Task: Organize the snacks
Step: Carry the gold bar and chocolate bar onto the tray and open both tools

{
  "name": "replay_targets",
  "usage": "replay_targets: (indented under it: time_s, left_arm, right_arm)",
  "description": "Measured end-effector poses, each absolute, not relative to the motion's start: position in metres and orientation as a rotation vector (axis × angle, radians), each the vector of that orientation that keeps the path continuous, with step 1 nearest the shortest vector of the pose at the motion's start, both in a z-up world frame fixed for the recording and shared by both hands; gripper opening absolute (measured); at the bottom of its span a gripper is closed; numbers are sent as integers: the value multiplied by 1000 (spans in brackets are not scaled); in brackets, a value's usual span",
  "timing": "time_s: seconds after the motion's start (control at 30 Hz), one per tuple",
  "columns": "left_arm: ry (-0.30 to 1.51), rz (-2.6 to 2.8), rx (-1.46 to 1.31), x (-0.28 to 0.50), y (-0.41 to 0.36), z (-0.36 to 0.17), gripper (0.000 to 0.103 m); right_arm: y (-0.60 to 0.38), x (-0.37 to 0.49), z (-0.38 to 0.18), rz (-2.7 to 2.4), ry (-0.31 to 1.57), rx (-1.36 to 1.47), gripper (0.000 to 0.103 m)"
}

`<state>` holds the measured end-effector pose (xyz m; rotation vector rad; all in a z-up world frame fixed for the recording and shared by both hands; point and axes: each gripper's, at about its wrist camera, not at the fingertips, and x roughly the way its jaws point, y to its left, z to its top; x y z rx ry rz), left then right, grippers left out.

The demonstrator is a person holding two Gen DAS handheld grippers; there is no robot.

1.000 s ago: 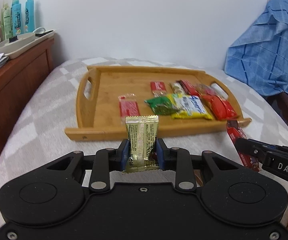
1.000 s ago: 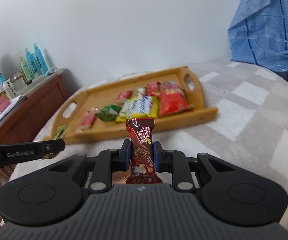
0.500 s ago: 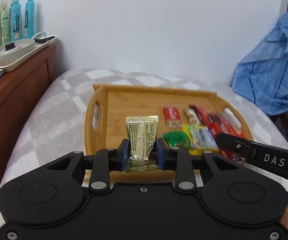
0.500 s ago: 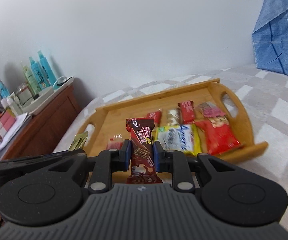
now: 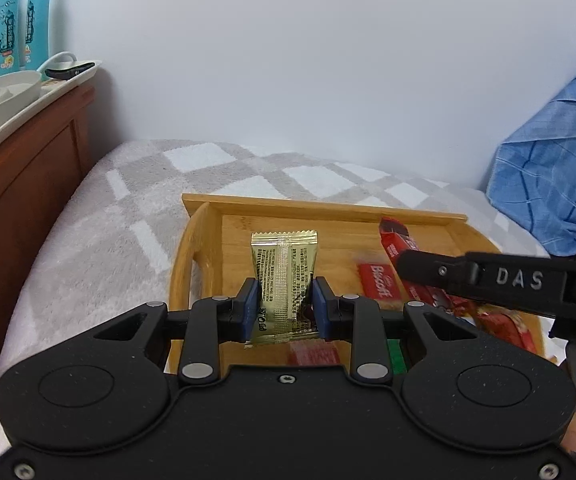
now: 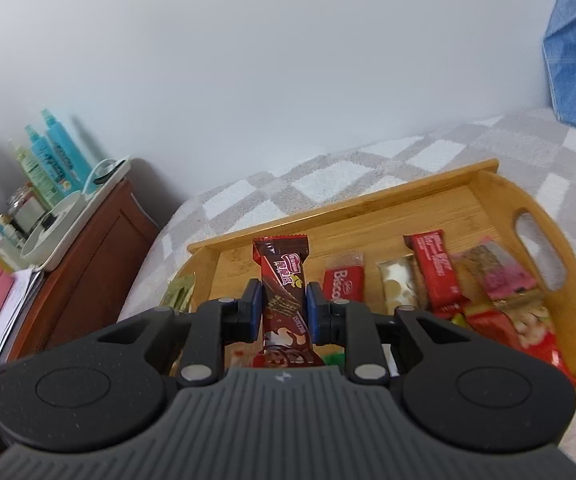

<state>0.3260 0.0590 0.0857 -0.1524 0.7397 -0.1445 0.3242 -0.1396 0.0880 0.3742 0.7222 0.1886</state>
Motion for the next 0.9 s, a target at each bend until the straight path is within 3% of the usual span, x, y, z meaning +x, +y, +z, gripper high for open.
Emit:
replay_targets:
  time_s: [0.8,0.9]
  left_arm:
    - [786,-90,-151,382,65,35,28]
    - [782,-85,-140,385,64,35,28]
  right_arm:
    - [-130,382,37,101,786,437,27]
    - [-129,383,37,97,781,431,31]
